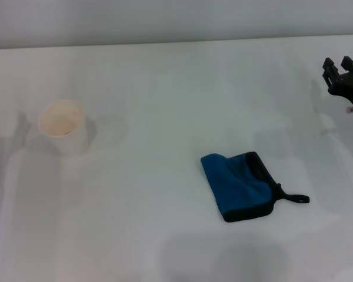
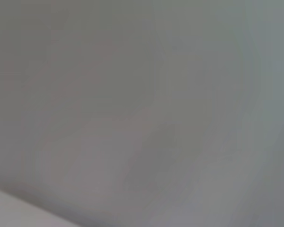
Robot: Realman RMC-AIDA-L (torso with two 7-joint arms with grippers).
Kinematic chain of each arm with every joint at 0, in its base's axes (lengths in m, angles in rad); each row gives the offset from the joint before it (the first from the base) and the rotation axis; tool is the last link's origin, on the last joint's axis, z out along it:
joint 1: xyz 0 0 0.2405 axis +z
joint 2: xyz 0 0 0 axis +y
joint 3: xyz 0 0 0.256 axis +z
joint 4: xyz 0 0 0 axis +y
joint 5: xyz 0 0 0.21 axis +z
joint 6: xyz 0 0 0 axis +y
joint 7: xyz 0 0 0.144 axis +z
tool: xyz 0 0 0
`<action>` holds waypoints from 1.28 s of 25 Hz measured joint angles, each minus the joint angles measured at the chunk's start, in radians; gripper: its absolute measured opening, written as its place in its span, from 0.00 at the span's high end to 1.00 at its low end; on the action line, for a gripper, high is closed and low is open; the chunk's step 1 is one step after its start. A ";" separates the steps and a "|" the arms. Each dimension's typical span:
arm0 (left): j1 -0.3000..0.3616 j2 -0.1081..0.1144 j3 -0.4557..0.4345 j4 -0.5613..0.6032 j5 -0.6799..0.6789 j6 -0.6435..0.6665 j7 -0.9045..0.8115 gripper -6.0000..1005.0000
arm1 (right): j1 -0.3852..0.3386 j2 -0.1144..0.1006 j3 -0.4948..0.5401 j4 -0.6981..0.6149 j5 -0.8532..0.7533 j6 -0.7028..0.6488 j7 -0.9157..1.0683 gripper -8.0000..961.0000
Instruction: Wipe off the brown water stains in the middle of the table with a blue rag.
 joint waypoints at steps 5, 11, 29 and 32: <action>-0.002 -0.002 0.000 0.000 0.001 0.012 0.043 0.11 | -0.006 0.000 0.000 0.010 0.003 0.007 0.000 0.56; -0.008 -0.002 -0.004 0.001 0.001 0.012 0.045 0.11 | -0.010 0.000 0.000 0.013 0.002 0.017 0.000 0.56; -0.020 -0.002 -0.035 0.005 -0.011 -0.001 0.041 0.11 | -0.036 -0.004 0.003 0.003 0.009 0.025 -0.002 0.12; -0.021 -0.003 -0.035 0.008 -0.011 -0.001 0.041 0.11 | -0.038 -0.004 0.003 0.006 0.010 0.019 -0.002 0.11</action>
